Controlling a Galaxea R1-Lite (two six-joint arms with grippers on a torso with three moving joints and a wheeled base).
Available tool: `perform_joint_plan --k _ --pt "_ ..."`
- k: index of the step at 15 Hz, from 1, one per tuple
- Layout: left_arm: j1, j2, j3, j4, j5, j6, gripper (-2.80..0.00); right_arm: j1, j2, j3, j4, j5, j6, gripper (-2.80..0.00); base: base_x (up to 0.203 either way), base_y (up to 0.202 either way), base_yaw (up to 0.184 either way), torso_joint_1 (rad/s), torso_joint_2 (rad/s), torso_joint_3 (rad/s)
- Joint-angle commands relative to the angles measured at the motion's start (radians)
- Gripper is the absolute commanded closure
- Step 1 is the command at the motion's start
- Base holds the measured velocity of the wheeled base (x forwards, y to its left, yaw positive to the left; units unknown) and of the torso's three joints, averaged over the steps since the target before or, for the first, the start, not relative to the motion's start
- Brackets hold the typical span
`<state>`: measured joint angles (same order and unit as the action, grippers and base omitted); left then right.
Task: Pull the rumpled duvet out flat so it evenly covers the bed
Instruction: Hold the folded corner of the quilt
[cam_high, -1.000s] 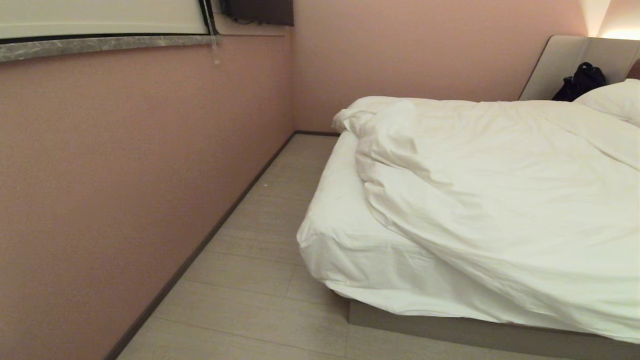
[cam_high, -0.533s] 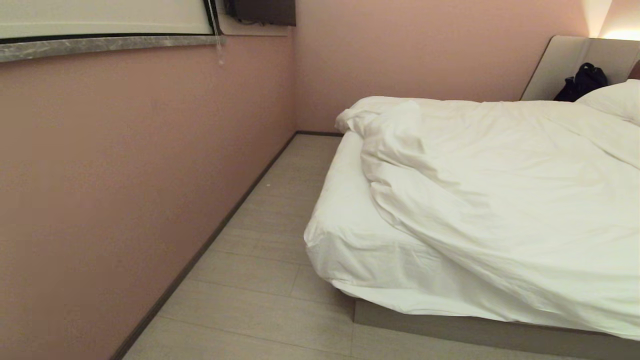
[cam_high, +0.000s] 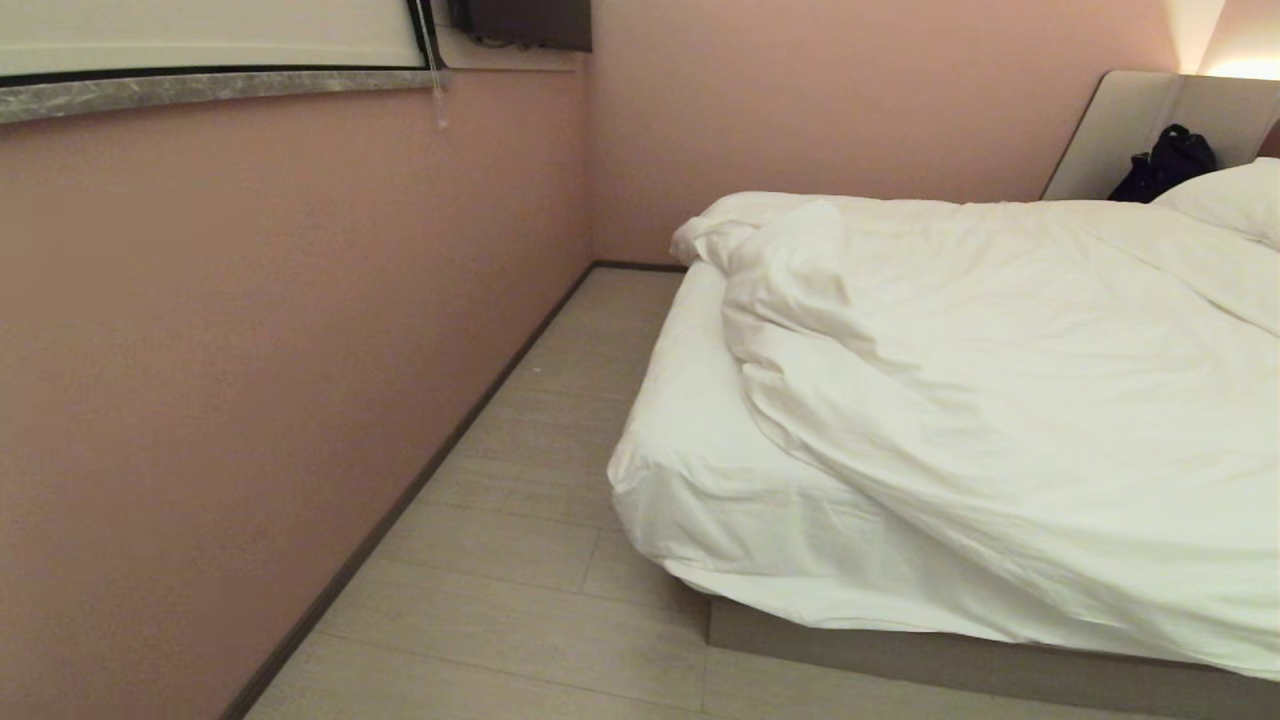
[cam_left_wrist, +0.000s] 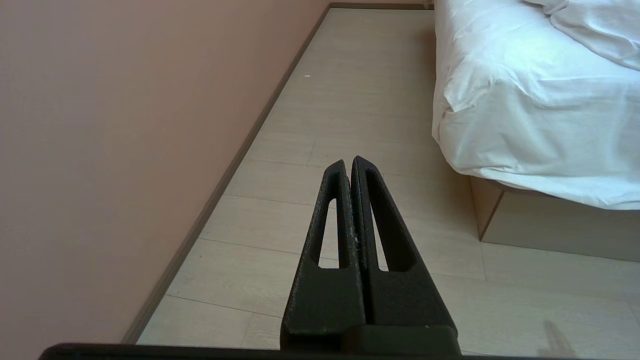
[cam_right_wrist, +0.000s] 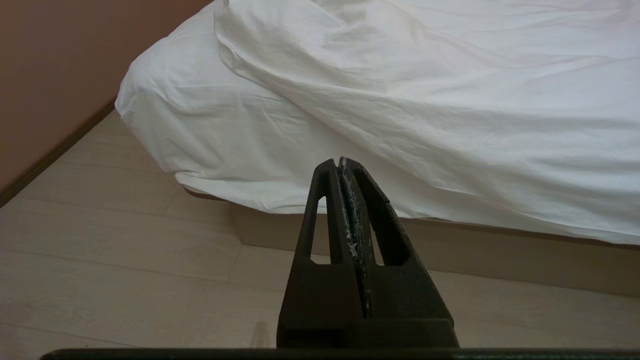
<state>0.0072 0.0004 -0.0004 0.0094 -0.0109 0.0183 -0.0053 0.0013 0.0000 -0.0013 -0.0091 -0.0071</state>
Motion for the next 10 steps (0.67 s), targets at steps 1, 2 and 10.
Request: perform_joint_plan --k 1,2,10 --pt "0.000 0.000 0.000 0.000 0.000 0.002 0.00 0.000 0.002 0.000 0.000 0.000 -0.001 0.00 0.000 0.000 0.000 0.000 0.00 0.000" --pt "0.000 0.000 0.000 0.000 0.000 0.003 0.00 0.001 0.000 0.000 0.000 0.000 -0.001 0.00 0.000 0.000 0.000 0.000 0.00 0.000" --pt "0.000 0.000 -0.001 0.000 0.000 0.002 0.00 0.001 0.000 0.000 0.000 0.000 -0.001 0.00 0.139 0.000 0.001 0.003 0.00 0.001"
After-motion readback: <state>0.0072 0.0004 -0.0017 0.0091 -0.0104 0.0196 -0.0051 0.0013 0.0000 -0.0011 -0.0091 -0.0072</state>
